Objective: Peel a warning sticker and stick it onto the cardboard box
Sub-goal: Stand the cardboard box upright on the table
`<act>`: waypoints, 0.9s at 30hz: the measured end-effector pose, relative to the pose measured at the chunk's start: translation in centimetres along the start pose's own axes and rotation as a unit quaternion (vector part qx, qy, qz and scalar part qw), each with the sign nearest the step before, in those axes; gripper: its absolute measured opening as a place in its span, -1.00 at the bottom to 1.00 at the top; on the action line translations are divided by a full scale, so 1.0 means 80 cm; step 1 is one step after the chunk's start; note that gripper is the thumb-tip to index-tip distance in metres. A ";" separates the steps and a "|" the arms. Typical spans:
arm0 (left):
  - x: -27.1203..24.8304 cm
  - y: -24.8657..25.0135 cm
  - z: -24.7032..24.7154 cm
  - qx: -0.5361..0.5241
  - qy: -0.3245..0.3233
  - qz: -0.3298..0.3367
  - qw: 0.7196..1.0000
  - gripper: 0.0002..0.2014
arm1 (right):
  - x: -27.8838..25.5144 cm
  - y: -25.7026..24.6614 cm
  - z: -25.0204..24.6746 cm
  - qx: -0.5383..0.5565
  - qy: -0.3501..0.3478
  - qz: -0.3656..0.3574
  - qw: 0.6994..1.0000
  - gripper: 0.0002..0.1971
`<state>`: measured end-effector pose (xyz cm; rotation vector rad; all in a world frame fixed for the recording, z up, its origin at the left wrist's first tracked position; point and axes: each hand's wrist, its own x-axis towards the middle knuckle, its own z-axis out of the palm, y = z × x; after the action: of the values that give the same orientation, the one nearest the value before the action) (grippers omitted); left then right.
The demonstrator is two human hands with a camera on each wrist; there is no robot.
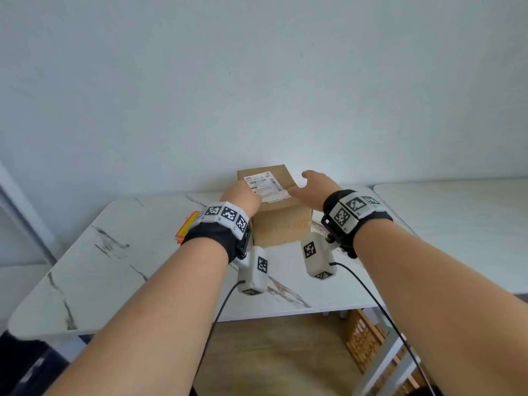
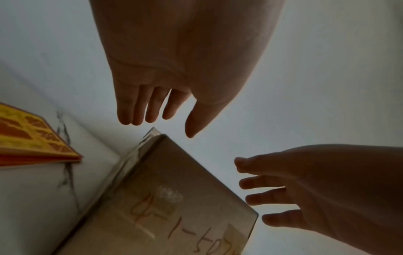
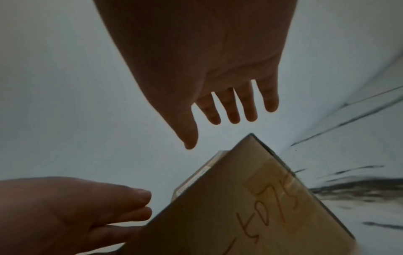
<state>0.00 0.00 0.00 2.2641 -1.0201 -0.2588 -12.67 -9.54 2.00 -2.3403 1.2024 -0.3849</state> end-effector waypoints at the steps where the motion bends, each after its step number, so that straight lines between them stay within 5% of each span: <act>1: 0.000 -0.001 0.002 -0.008 -0.008 -0.009 1.000 -0.65 | 0.002 0.001 0.002 -0.002 -0.016 0.009 1.000 -0.45; 8: 0.021 -0.023 0.023 -0.043 -0.055 -0.088 0.994 -0.54 | 0.033 0.006 0.024 -0.019 -0.087 0.042 0.995 -0.54; 15: 0.036 -0.033 0.023 -0.065 -0.060 -0.078 0.993 -0.57 | 0.053 0.008 0.040 0.018 -0.056 0.066 0.996 -0.78; 20: 0.036 -0.027 0.019 -0.107 -0.006 -0.036 0.994 -0.69 | 0.048 0.011 0.043 0.081 0.011 0.064 0.995 -0.52; 27: 0.030 -0.023 0.023 -0.106 0.123 -0.014 0.987 -0.71 | 0.038 0.013 0.055 0.114 0.087 0.034 0.989 -0.45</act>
<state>2.01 -1.69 -2.38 2.0585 -0.7929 -0.0906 -9.65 -11.26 -2.18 -2.0980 1.2422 -0.6766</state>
